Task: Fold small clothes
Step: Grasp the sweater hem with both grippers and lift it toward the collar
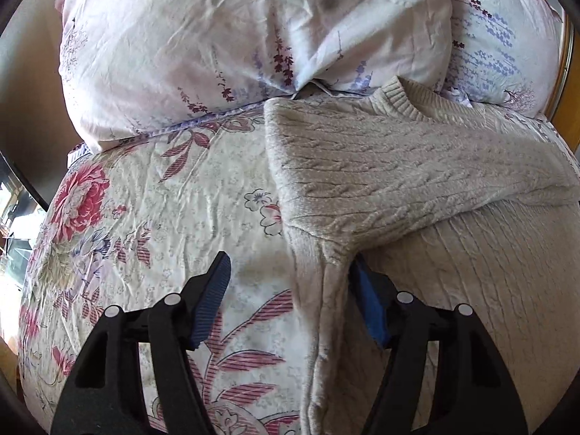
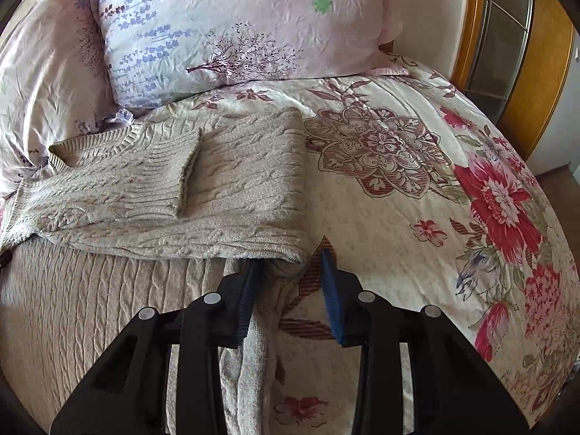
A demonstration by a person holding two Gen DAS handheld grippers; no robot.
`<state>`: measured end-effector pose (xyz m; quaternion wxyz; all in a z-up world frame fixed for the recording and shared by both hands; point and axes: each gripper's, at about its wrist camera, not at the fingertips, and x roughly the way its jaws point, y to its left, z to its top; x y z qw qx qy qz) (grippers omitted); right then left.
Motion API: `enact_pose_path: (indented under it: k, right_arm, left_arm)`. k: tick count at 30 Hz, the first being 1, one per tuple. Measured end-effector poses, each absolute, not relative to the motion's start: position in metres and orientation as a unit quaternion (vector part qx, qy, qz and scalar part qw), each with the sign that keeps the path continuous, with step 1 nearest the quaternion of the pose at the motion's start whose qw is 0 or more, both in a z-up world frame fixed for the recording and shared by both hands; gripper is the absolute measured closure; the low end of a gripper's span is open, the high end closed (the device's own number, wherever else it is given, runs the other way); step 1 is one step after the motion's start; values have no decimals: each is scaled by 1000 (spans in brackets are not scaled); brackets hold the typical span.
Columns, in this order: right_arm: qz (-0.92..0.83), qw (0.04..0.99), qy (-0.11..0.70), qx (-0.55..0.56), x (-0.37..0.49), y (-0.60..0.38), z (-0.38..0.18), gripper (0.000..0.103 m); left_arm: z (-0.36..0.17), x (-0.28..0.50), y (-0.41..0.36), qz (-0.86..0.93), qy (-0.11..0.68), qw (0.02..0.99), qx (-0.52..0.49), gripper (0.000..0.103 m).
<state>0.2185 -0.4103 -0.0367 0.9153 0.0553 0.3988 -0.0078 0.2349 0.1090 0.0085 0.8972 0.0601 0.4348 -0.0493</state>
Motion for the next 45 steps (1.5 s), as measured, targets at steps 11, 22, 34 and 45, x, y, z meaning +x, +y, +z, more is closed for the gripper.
enact_pose_path:
  k: [11, 22, 34, 45]
  right_arm:
    - [-27, 919, 392, 47, 218, -401, -36, 87]
    - [7, 916, 393, 86, 178, -417, -26, 45]
    - [232, 834, 409, 288, 88, -443, -58, 60]
    - [312, 786, 416, 335, 42, -433, -73, 82]
  left_arm:
    - [10, 238, 193, -51, 432, 879, -195, 61]
    - [16, 195, 156, -44, 430, 901, -43, 20]
    - [3, 85, 185, -201, 405, 858, -246, 33]
    - [-6, 12, 159, -262, 404, 838, -257, 57]
